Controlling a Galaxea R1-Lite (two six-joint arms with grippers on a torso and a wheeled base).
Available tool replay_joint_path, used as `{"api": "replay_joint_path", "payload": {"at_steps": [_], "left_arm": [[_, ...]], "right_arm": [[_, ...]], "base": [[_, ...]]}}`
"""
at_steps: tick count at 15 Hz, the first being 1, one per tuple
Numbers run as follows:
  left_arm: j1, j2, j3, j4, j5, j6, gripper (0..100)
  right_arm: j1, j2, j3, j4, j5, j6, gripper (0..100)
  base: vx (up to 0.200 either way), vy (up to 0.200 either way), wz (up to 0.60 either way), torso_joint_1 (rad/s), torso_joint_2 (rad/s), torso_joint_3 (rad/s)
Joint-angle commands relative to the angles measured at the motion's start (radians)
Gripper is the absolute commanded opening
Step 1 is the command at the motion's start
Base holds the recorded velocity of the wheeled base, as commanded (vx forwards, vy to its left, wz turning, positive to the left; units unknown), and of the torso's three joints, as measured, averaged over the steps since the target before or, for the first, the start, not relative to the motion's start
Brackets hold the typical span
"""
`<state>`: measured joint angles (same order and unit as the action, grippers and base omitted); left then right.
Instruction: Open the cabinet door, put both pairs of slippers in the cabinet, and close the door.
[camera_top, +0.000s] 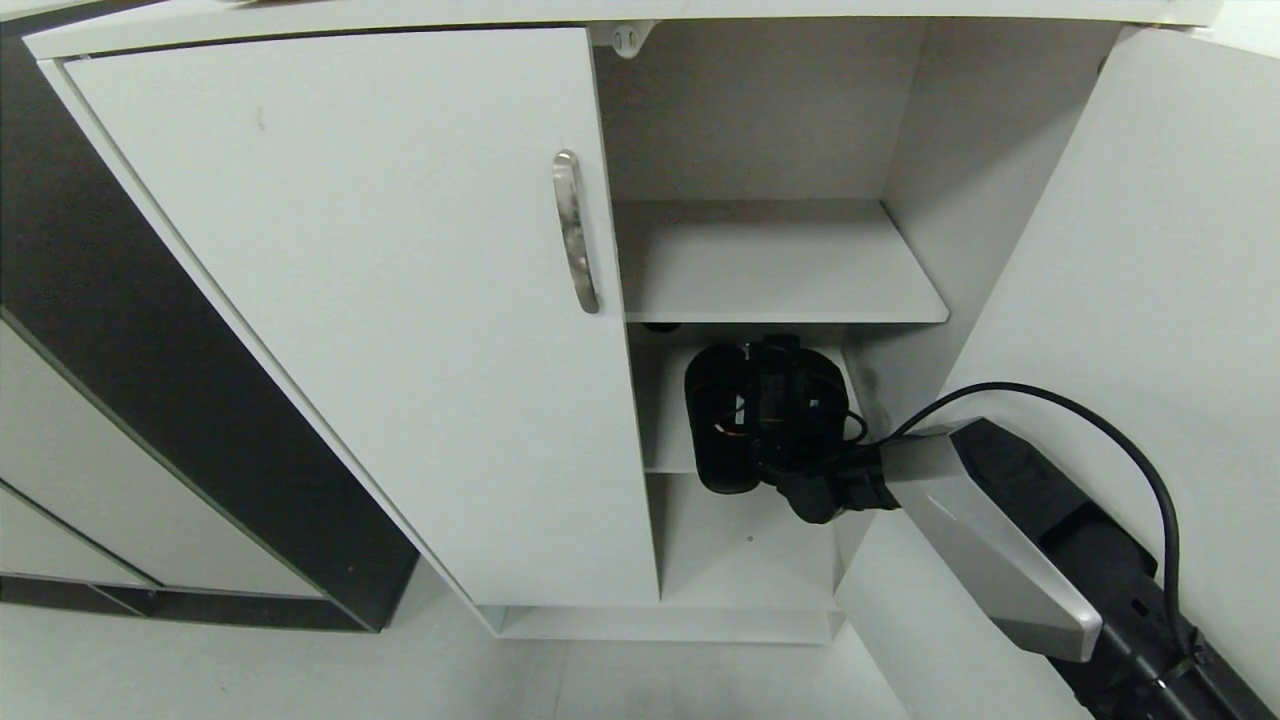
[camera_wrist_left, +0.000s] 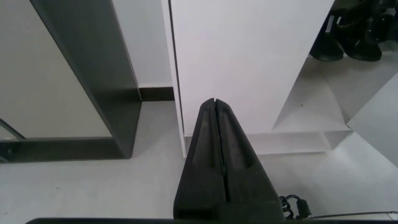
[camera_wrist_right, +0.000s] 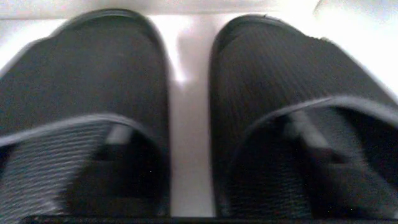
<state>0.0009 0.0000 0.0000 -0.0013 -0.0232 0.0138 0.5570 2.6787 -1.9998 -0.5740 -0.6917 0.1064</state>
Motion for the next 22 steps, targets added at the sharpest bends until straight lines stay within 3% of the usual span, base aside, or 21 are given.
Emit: {"api": "replay_joint_path", "payload": {"at_steps": [1, 7, 16, 22], "left_arm": [[0.001, 0.000, 0.000, 0.000, 0.000, 0.000, 0], [0.001, 0.000, 0.000, 0.000, 0.000, -0.002, 0], [0.001, 0.000, 0.000, 0.000, 0.000, 0.000, 0], [0.001, 0.000, 0.000, 0.000, 0.000, -0.002, 0]], "right_arm": [[0.006, -0.008, 0.000, -0.004, -0.005, 0.001, 100], [0.023, -0.037, 0.001, -0.024, -0.017, 0.009, 100], [0.067, -0.160, 0.323, -0.185, -0.023, 0.006, 100], [0.161, -0.335, 0.694, -0.385, -0.025, 0.007, 100]], "base": [[0.000, 0.000, 0.00, 0.000, 0.00, 0.000], [0.000, 0.000, 0.00, 0.000, 0.00, 0.000], [0.000, 0.000, 0.00, 0.000, 0.00, 0.000], [0.000, 0.000, 0.00, 0.000, 0.00, 0.000]]}}
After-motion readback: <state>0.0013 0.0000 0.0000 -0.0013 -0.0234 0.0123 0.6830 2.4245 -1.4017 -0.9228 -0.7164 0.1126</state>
